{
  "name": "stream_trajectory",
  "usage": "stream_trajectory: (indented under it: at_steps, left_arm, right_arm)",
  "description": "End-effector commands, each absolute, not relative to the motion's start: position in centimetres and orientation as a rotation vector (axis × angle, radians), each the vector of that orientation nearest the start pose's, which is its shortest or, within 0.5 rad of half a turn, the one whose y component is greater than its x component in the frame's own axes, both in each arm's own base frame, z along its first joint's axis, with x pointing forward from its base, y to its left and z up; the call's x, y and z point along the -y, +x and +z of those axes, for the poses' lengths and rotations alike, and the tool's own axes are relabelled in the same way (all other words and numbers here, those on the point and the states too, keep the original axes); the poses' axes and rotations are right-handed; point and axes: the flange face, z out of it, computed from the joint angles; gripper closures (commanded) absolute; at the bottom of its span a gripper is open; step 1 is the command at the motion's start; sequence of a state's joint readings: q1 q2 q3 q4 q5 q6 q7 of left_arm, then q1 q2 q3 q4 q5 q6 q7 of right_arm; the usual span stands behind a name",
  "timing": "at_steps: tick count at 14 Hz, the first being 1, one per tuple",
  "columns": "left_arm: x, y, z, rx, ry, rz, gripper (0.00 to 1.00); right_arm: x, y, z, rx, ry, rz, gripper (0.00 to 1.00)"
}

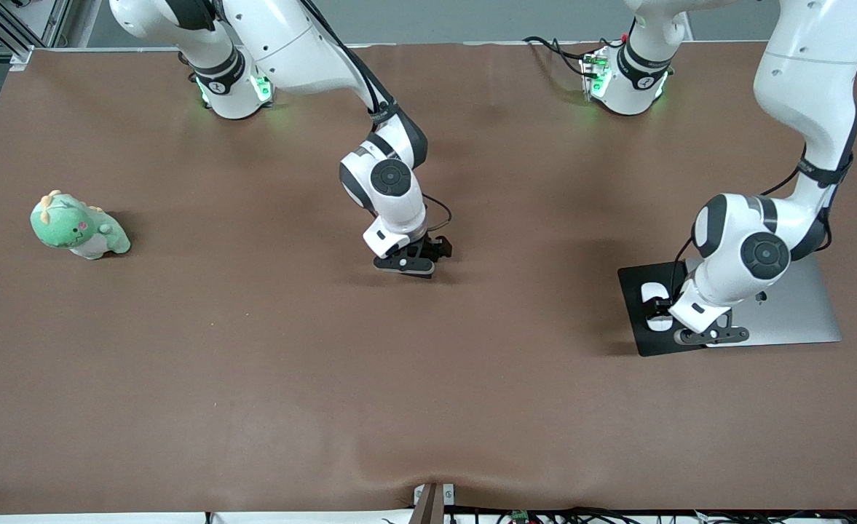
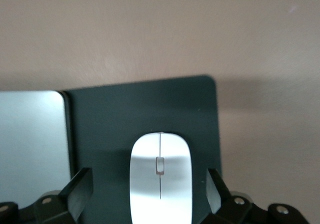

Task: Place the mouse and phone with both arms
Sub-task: 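Lower the mouse onto the pad while the right gripper grasps the phone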

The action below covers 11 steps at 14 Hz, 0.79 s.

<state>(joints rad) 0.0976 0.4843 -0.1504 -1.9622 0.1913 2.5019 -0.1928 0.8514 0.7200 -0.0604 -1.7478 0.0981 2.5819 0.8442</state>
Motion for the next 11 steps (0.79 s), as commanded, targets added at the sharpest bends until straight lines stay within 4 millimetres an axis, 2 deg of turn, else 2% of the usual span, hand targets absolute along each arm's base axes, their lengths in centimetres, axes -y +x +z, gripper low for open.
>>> stream_trajectory:
  at_steps: [1,3,7,9,10,11]
  left_arm:
    - [4.3,61.2,28.2,-0.046,-3.075,-0.197,0.0]
    - [5.5,61.0,32.9,-0.056,-3.066,-0.268,0.0]
    - [8.2,59.5,41.2,-0.076,-3.048,-0.248,0.0]
    - [9.4,59.5,45.7,-0.044,-3.082,-0.179,0.0]
    - [9.7,59.6,47.9,-0.054,-3.081,-0.131,0.0]
    - [9.8,59.7,50.1,-0.053,-3.078,-0.101,0.0]
  right_arm:
    - [-48.5,48.2,17.4,-0.216,-3.025,-0.111,0.0]
    - [-48.5,48.2,17.4,-0.218,-3.025,-0.113,0.0]
    - [-48.8,47.7,16.6,-0.204,-3.032,-0.109,0.0]
    - [-48.8,47.6,16.3,-0.197,-3.036,-0.115,0.0]
    - [-48.9,47.5,16.3,-0.183,-3.04,-0.117,0.07]
    - [-49.0,47.4,16.5,-0.183,-3.039,-0.119,0.73]
